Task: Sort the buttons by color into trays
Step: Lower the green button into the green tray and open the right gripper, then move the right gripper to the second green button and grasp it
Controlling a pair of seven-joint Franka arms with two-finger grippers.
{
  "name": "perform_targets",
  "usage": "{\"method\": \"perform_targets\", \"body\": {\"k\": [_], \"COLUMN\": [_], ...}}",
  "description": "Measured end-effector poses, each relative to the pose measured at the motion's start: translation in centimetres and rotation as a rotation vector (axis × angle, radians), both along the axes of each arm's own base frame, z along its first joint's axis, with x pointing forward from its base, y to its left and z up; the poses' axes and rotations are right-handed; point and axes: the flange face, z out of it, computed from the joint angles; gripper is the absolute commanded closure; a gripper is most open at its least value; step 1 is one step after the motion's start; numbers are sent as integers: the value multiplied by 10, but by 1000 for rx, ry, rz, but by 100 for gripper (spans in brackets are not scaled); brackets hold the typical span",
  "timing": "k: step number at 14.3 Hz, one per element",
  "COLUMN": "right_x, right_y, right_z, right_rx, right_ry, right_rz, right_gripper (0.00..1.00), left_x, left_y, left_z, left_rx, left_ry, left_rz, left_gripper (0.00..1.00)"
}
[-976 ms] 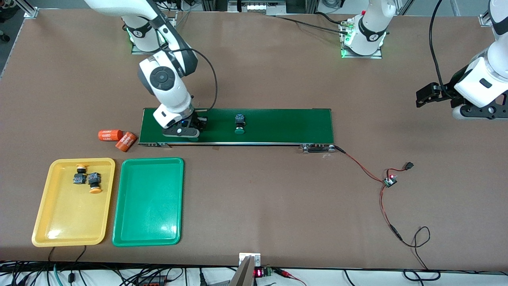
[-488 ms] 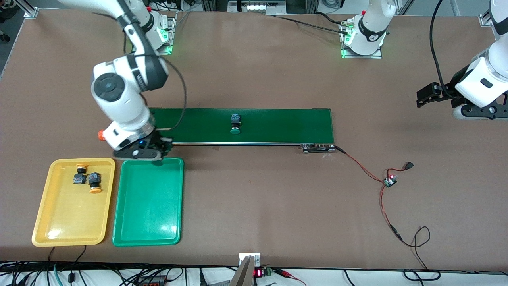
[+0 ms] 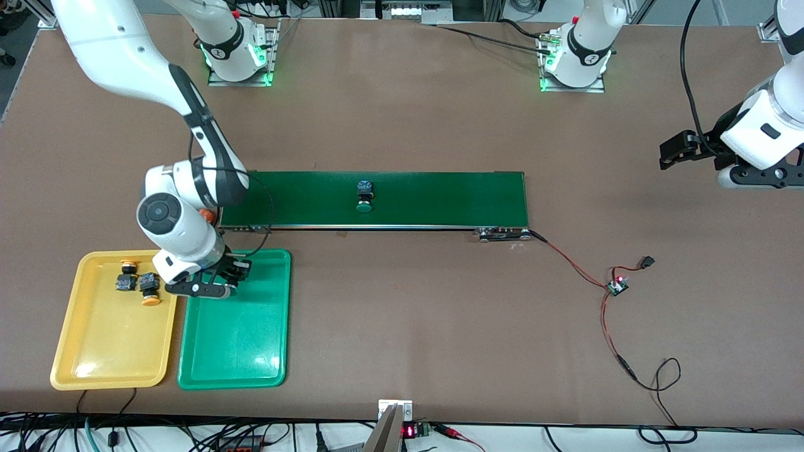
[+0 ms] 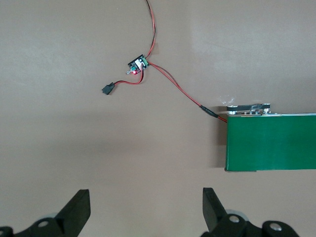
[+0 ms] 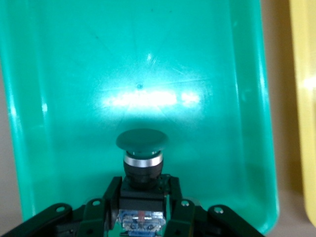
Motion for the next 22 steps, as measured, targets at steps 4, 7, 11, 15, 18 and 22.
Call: {"method": "perform_targets", "body": {"k": [4,7,11,15,18,22], "right_x": [6,7,-10,-82,-142,-183], "right_y": [-11,-10,18,82,152,207], "right_z": [-3,0,21,53,70,73], "right_rx": [-13,-14,-8,57,104,124], "right_ry": [-6,-11,-14,22,44,62], "right_rz": [8,17,60,51,1,44], "right_gripper": [26,0,0,0,0,0], "left_x": [0,0,0,0,0,0], "left_y": [0,0,0,0,0,0], "left_z": [0,0,0,0,0,0], "left_rx": [0,0,0,0,0,0], "left_ry": [0,0,0,0,0,0], "left_rz": [0,0,-1,-1,-1,-1], "left_gripper": [0,0,0,0,0,0]}}
